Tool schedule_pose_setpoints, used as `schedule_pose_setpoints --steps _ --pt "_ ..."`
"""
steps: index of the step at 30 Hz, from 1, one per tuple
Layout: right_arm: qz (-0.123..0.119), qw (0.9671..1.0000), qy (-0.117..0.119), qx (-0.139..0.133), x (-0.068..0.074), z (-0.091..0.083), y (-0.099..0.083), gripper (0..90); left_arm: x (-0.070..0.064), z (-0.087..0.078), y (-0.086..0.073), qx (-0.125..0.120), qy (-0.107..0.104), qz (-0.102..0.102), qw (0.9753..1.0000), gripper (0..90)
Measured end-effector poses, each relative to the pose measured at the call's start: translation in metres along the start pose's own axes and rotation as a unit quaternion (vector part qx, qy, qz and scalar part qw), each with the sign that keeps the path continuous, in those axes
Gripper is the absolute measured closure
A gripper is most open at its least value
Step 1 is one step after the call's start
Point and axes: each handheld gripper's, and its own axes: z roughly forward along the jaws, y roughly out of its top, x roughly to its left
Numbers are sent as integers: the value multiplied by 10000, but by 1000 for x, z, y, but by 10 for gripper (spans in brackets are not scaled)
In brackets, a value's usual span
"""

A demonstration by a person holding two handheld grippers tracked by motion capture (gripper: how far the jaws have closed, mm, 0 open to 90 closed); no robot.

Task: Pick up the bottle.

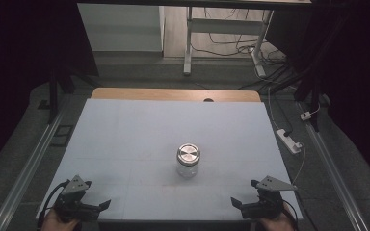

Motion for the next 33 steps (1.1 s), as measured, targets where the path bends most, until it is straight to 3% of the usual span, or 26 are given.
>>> schedule_pose_setpoints --steps 11,16,33 --pt "-194 9994 236 -186 5 0 6 0 1 0 0 -40 -67 -8 10000 11" --pt "-156 9989 376 -236 6 2 8 0 1 0 0 -5 -90 -4 10000 7" --pt "-325 9971 564 -395 13 11 19 0 3 0 0 16 -42 -135 9999 0"
